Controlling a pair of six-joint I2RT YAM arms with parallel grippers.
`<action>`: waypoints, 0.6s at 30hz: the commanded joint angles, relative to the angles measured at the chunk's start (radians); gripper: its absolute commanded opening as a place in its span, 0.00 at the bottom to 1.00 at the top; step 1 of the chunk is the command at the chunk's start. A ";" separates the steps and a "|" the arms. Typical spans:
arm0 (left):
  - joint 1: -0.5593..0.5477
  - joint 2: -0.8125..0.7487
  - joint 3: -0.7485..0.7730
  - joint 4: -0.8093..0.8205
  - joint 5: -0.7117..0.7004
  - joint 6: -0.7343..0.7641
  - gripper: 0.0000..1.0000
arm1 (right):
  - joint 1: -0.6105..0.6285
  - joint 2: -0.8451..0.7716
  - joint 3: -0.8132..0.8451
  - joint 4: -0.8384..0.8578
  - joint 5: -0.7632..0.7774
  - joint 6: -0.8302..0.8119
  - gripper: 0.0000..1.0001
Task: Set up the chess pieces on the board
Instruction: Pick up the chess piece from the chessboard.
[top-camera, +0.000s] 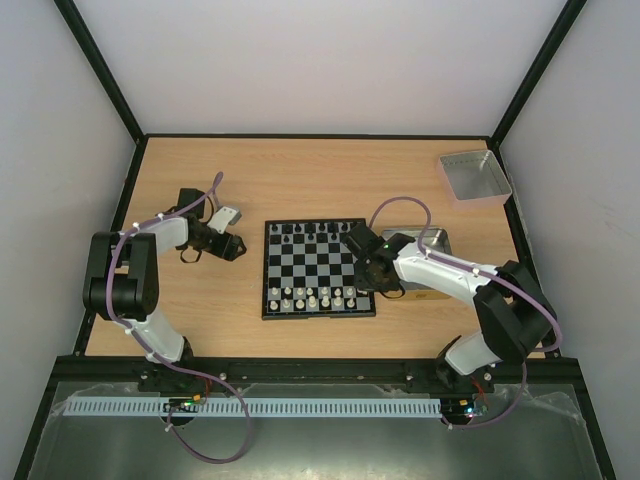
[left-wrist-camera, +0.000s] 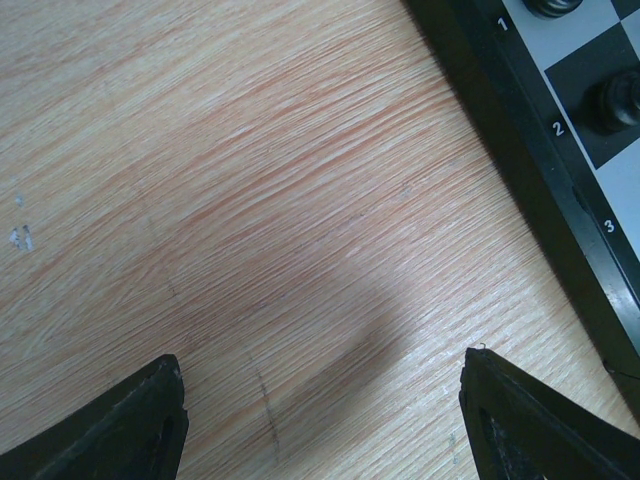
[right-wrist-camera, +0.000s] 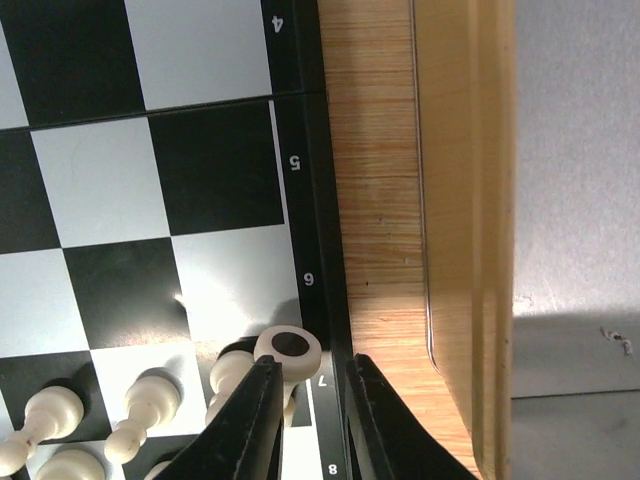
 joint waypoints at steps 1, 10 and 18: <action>0.001 0.079 -0.042 -0.115 -0.033 -0.014 0.75 | -0.009 0.013 0.033 -0.001 0.008 -0.015 0.17; 0.001 0.077 -0.041 -0.116 -0.033 -0.014 0.75 | -0.011 0.013 0.040 0.000 -0.011 -0.012 0.18; 0.001 0.077 -0.041 -0.115 -0.033 -0.014 0.75 | -0.011 0.013 0.030 0.002 -0.008 -0.010 0.18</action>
